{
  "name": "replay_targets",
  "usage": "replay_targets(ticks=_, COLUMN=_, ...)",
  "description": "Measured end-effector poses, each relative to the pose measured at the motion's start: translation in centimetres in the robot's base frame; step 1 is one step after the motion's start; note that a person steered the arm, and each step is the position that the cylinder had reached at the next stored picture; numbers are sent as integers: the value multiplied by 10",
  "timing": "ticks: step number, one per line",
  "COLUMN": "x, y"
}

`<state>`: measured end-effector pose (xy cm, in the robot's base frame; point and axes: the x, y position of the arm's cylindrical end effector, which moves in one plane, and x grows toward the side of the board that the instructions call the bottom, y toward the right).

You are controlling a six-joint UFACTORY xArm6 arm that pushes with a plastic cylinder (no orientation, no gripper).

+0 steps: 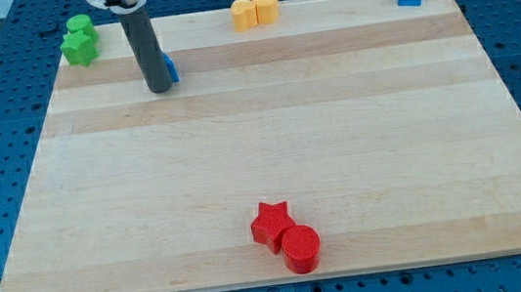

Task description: Move the blue triangle below yellow hexagon

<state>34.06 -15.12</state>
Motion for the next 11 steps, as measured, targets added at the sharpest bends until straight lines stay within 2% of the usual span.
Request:
replay_targets(ticks=1, x=-1, y=-40)
replay_targets(ticks=2, x=-15, y=-56)
replay_targets(ticks=5, x=-26, y=29)
replay_targets(ticks=6, x=-42, y=43)
replay_targets(ticks=9, x=-65, y=186)
replay_targets(ticks=10, x=-65, y=177)
replay_targets(ticks=11, x=-55, y=144)
